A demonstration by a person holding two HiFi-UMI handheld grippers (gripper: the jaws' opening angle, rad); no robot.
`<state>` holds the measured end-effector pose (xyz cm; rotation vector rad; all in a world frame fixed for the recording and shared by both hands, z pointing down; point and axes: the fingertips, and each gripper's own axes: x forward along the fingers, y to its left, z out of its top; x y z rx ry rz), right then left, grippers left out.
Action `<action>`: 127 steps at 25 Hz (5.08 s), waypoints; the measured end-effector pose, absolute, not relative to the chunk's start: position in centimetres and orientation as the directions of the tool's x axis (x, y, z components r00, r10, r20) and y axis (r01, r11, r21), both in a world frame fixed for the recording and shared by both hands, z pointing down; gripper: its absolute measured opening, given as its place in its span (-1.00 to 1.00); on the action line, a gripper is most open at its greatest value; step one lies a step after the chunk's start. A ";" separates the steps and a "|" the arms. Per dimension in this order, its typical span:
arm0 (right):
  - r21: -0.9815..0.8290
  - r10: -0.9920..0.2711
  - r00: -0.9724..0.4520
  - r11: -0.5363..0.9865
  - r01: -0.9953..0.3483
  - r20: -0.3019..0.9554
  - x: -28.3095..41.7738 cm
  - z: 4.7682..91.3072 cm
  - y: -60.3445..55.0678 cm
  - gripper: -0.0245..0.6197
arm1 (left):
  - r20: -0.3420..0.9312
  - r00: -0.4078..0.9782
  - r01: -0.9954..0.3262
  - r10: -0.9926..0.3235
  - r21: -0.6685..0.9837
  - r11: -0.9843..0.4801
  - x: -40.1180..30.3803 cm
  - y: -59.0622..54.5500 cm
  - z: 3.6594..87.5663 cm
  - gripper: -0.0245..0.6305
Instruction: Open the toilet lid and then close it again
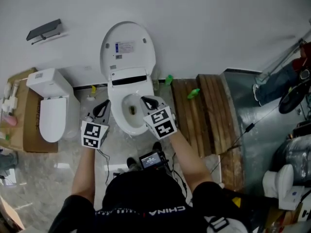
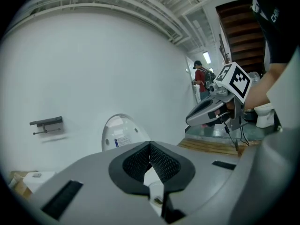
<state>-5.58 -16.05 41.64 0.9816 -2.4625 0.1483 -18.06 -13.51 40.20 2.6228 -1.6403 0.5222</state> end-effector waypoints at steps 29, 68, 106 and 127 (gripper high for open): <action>0.066 -0.534 -0.686 0.810 -0.582 0.494 -0.3 43.1 -15.5 -0.88 | 0.351 0.349 -0.889 -0.869 -0.170 -0.426 -10.8 -12.8 41.4 -0.89; -0.012 -0.476 -0.712 0.827 -0.562 0.516 0.3 47.1 -24.9 -0.88 | 0.405 0.274 -0.926 -0.872 -0.134 -0.353 -12.5 -21.5 45.4 -0.89; 0.032 -0.504 -0.711 0.826 -0.563 0.490 -9.0 44.1 -45.1 -0.88 | 0.372 0.331 -0.914 -0.867 -0.103 -0.393 -20.4 -42.2 44.3 -0.89; 0.263 -0.436 -0.659 0.899 -0.351 0.613 -16.9 40.1 -66.9 -0.35 | 0.498 0.359 -0.794 -0.789 -0.282 -0.539 -24.9 -64.4 39.7 -0.26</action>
